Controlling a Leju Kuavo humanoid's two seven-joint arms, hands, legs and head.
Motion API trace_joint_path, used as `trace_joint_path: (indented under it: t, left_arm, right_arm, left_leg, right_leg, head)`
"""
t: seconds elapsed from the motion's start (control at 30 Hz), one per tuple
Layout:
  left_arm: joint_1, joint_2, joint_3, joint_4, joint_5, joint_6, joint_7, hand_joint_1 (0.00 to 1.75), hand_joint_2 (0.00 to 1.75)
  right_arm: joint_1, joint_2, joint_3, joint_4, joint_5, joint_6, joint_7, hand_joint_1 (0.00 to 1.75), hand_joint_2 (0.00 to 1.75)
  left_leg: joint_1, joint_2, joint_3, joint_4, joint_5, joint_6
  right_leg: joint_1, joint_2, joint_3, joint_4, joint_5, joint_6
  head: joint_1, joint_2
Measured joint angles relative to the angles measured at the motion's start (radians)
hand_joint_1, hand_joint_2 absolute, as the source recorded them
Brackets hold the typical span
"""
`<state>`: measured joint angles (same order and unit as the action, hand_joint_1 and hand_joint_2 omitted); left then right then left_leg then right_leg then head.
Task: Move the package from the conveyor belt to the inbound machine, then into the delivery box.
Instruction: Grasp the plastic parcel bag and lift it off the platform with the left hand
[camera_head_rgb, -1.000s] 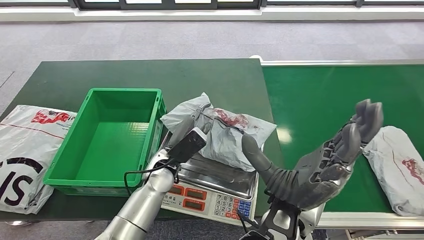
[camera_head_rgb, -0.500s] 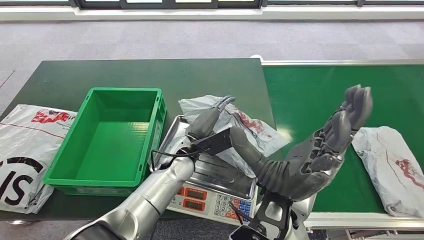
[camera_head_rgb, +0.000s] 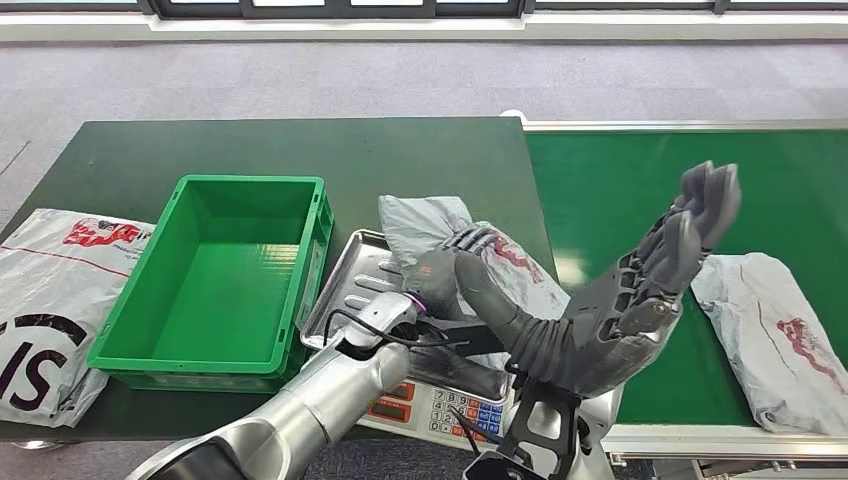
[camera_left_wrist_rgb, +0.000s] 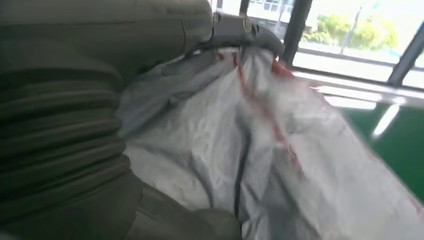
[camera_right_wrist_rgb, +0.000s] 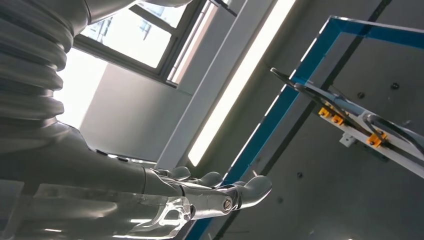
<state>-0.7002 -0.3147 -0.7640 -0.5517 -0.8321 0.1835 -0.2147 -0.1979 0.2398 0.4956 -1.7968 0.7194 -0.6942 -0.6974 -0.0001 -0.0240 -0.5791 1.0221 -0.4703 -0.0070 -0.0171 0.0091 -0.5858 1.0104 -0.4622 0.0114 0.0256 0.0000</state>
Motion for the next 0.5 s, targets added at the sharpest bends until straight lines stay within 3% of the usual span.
trace_joint_path:
  t: [0.17, 0.33, 0.37, 0.47, 0.5]
  left_arm:
    - [-0.015, 0.0, -0.121, 0.044, -0.033, -0.045, 0.027, 0.0, 1.75]
    - [-0.032, 0.0, -0.181, 0.065, -0.038, -0.049, 0.03, 0.0, 1.75]
    - [-0.035, 0.0, -0.188, 0.068, -0.039, -0.05, 0.03, 0.24, 1.75]
    - [-0.04, 0.0, -0.206, 0.074, -0.047, -0.071, 0.03, 1.55, 1.75]
    - [-0.041, 0.0, -0.214, 0.077, -0.05, -0.083, 0.028, 1.75, 1.75]
  right_arm:
    - [-0.009, -0.001, 0.006, 0.008, 0.013, 0.0, 0.0, 0.0, 1.75]
    - [-0.012, -0.001, 0.007, 0.015, 0.017, 0.0, 0.0, 0.0, 1.75]
    - [-0.013, -0.001, 0.007, 0.016, 0.017, 0.0, 0.0, 0.0, 1.75]
    - [-0.014, -0.002, 0.008, 0.021, 0.014, 0.0, 0.0, 0.0, 1.75]
    - [-0.014, -0.003, 0.008, 0.024, 0.01, 0.0, 0.0, 0.0, 1.75]
  left_leg:
    - [0.0, -0.001, 0.001, 0.0, 0.0, 0.0]
    - [0.0, -0.001, 0.002, 0.0, 0.0, 0.0]
    - [0.0, -0.001, 0.003, 0.0, 0.0, 0.0]
    - [0.0, -0.001, 0.004, 0.0, 0.0, 0.0]
    - [0.0, -0.001, 0.004, 0.0, 0.0, 0.0]
  right_leg:
    - [0.0, -0.001, 0.001, 0.0, 0.0, 0.0]
    - [0.0, -0.001, 0.003, 0.0, 0.0, 0.0]
    - [0.0, -0.001, 0.004, 0.0, 0.0, 0.0]
    - [0.0, -0.001, 0.005, 0.0, 0.0, 0.0]
    - [0.0, -0.001, 0.005, 0.0, 0.0, 0.0]
  head:
    - [0.0, 0.0]
    - [0.0, 0.0]
    - [0.0, 0.0]
    - [0.0, 0.0]
    - [0.0, 0.0]
